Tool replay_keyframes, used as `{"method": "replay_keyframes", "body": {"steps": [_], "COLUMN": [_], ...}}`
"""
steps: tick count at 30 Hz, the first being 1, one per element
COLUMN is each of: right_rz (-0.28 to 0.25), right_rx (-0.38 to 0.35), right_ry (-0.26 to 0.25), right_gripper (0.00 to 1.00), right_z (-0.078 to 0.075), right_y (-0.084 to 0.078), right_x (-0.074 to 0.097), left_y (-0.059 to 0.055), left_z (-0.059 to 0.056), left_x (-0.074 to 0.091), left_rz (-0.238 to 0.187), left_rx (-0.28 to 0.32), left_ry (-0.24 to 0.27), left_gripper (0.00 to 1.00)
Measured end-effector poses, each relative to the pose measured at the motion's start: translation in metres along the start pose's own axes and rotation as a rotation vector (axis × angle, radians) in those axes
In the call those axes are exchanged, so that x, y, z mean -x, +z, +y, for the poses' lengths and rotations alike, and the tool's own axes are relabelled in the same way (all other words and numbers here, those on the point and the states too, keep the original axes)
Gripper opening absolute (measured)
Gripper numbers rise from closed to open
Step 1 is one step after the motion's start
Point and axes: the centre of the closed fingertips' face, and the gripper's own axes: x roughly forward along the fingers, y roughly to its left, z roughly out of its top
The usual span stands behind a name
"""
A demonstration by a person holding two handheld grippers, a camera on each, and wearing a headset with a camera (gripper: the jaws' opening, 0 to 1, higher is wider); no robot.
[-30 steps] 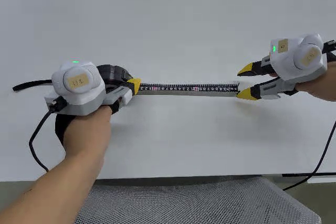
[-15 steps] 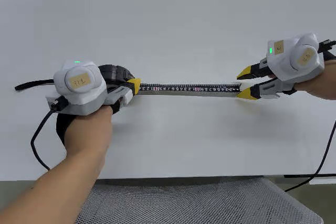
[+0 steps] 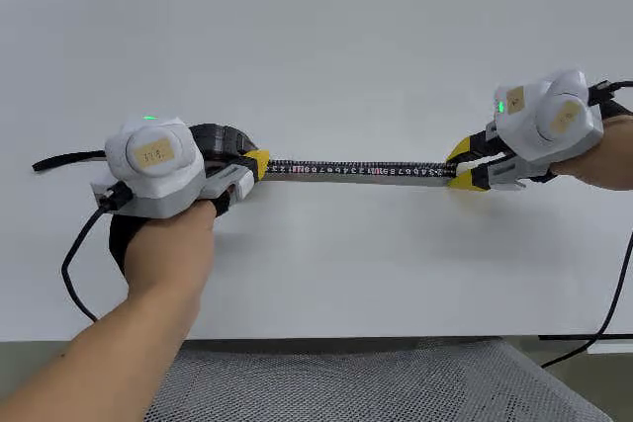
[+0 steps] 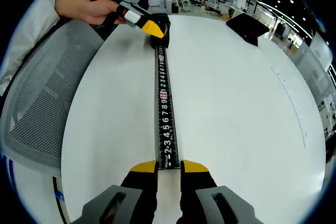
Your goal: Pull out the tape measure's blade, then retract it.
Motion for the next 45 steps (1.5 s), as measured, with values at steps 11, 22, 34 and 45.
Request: {"method": "replay_keyframes", "body": {"steps": [11, 22, 34, 45], "right_rz": [0.016, 0.047, 0.05, 0.039], "right_rx": [0.026, 0.04, 0.041, 0.047], "right_ry": [-0.009, -0.003, 0.0, -0.007], "right_gripper": [0.12, 0.12, 0.11, 0.11], "right_z": [-0.001, -0.0011, -0.0012, -0.0048], "right_y": [-0.0001, -0.0011, -0.0014, 0.0077], "right_x": [-0.0005, -0.0006, 0.0013, -0.0006], "left_y": [-0.0002, -0.0009, -0.0014, -0.0009], "left_z": [0.0005, 0.0009, 0.0013, 0.0015], "left_x": [-0.0003, 0.0003, 0.0007, 0.0001], "left_rz": [0.0, -0.004, 0.006, 0.008], "left_rx": [0.009, -0.004, -0.003, 0.01], "left_ry": [-0.001, -0.001, -0.002, -0.018], "left_gripper": [0.63, 0.62, 0.6, 0.6]}}
